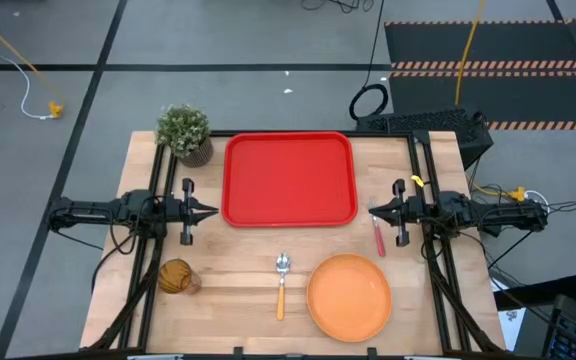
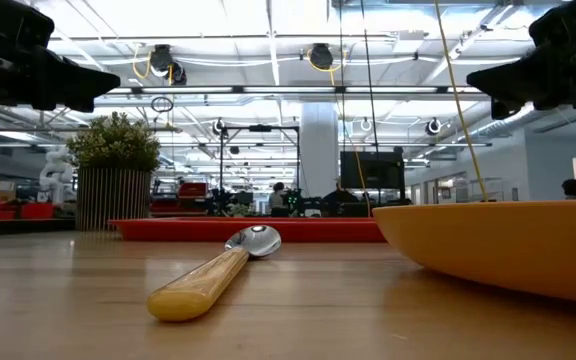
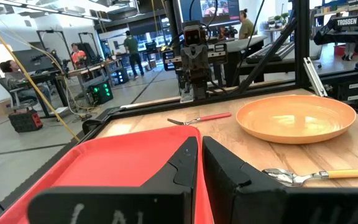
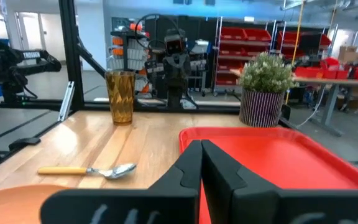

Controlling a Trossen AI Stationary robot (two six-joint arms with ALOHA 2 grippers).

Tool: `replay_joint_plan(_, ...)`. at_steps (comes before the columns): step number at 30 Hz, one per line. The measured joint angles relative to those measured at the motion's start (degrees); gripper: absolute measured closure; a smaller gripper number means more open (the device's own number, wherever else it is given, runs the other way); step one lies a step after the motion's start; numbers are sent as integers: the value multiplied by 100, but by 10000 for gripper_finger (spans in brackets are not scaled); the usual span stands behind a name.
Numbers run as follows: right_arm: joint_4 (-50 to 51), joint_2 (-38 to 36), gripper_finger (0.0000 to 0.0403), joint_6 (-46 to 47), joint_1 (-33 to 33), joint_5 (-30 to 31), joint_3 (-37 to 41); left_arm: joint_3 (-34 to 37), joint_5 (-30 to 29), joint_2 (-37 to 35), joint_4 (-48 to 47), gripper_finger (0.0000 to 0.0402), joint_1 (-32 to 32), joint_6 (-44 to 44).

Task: Pick and place plate/cup/fork/spoon on tray
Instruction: Put the orange cup on the red tray

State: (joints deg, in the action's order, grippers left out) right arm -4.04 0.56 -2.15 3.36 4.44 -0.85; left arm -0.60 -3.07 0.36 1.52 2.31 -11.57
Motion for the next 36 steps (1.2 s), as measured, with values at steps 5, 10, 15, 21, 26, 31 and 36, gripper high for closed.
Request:
replay_joint_plan(5, -171, 0, 403, -26, -1, 246, 1, 1, 0, 0, 0, 373, 0, 0)
replay_joint_plan(10, -694, 2, 403, -7, 1, 449, 0, 2, 0, 0, 0, 373, 0, 2)
replay_joint_plan(15, -1106, 40, 403, -141, 10, 479, -220, 0, 0, 0, 2, 373, 0, 2)
replay_joint_plan(21, -1112, 490, 403, -343, 10, 498, -954, 2, 0, 0, 2, 373, 2, 1)
replay_joint_plan(26, -674, 1173, 403, -343, 4, 499, -1838, 2, 0, 0, 4, 373, 2, 2)
replay_joint_plan(31, -258, 1768, 403, -460, 4, 466, -2782, 1, 0, 0, 4, 373, 1, 0)
replay_joint_plan(36, 181, 2229, 403, -798, 1, 461, -3711, 2, 0, 0, 27, 373, 0, 0)
